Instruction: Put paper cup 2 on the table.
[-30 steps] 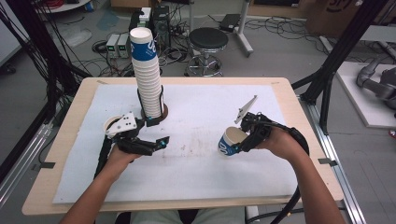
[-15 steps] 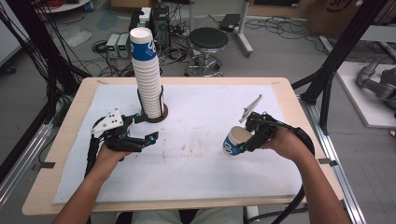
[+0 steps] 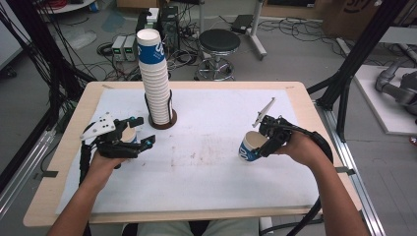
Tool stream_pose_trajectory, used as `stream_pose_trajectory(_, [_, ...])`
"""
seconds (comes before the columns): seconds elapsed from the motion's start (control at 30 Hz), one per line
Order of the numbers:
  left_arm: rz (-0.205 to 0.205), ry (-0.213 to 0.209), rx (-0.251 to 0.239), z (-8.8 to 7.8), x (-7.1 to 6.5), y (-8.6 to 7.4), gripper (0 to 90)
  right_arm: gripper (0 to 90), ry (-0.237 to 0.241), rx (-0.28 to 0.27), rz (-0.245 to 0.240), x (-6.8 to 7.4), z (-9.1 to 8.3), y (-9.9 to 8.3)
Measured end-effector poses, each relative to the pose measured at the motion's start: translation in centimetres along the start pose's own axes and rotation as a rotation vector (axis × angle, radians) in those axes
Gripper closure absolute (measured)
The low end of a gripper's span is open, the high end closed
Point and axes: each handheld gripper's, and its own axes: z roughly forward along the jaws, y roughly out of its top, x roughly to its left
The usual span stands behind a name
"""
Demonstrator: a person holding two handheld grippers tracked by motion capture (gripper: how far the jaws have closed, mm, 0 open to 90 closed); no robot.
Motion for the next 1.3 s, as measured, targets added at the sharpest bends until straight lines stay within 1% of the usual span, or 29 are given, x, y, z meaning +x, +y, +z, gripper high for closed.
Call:
stream_pose_trajectory(0.07, [0.003, 0.011, -0.004, -0.6, 0.1, 0.1, 17.8, 31.9, -0.005, 0.022, -0.010, -0.2, 0.1, 0.3])
stream_pose_trajectory(0.23, [-0.005, 0.048, -0.017, -2.1, 0.6, 0.0, 17.8, 31.9, -0.022, 0.075, 0.000, -0.7, 0.5, 0.8])
stream_pose_trajectory(0.27, [-0.007, 0.055, -0.019, -2.5, 0.7, 0.0, 17.8, 31.8, -0.027, 0.086, -0.006, -0.9, 0.7, 0.8])
stream_pose_trajectory(0.4, [-0.023, 0.087, -0.033, -3.7, 1.3, -0.3, 17.8, 31.7, -0.025, 0.120, 0.001, -1.4, 1.3, 1.3])
stream_pose_trajectory(0.47, [-0.026, 0.102, -0.035, -4.3, 1.6, -0.4, 17.8, 31.7, -0.023, 0.147, 0.008, -1.5, 1.7, 1.5])
stream_pose_trajectory(0.5, [-0.028, 0.111, -0.035, -4.5, 1.7, -0.5, 17.8, 31.7, -0.031, 0.163, 0.001, -1.7, 2.0, 1.6])
stream_pose_trajectory(0.6, [-0.032, 0.130, -0.034, -5.2, 2.0, -0.7, 17.8, 31.5, -0.030, 0.183, 0.006, -1.9, 2.4, 1.9])
stream_pose_trajectory(0.83, [-0.040, 0.148, -0.018, -5.6, 2.4, -1.4, 17.8, 31.0, -0.018, 0.217, 0.008, -1.9, 3.2, 2.2])
stream_pose_trajectory(0.87, [-0.039, 0.149, -0.019, -5.6, 2.4, -1.5, 17.8, 31.0, -0.016, 0.218, 0.004, -1.9, 3.3, 2.2])
stream_pose_trajectory(0.9, [-0.040, 0.150, -0.018, -5.6, 2.4, -1.5, 17.8, 31.0, -0.014, 0.217, 0.010, -1.8, 3.4, 2.2])
stream_pose_trajectory(0.93, [-0.043, 0.150, -0.020, -5.6, 2.4, -1.6, 17.8, 31.1, -0.020, 0.222, 0.000, -1.8, 3.4, 2.2])
stream_pose_trajectory(0.97, [-0.044, 0.152, -0.018, -5.7, 2.4, -1.7, 17.8, 31.1, -0.017, 0.215, 0.001, -1.8, 3.5, 2.2])
stream_pose_trajectory(1.03, [-0.045, 0.153, -0.016, -5.7, 2.5, -1.8, 17.8, 31.1, -0.015, 0.222, -0.003, -1.7, 3.4, 2.2])
stream_pose_trajectory(1.2, [-0.053, 0.157, -0.013, -5.6, 2.6, -2.0, 17.8, 31.1, -0.006, 0.227, 0.015, -1.8, 3.0, 1.4])
stream_pose_trajectory(1.23, [-0.053, 0.157, -0.015, -5.6, 2.6, -2.0, 17.8, 31.1, -0.004, 0.242, 0.015, -1.9, 3.0, 1.2])
stream_pose_trajectory(1.3, [-0.052, 0.160, -0.015, -5.7, 2.6, -2.1, 17.8, 31.1, 0.000, 0.250, 0.021, -2.0, 3.3, 0.8])
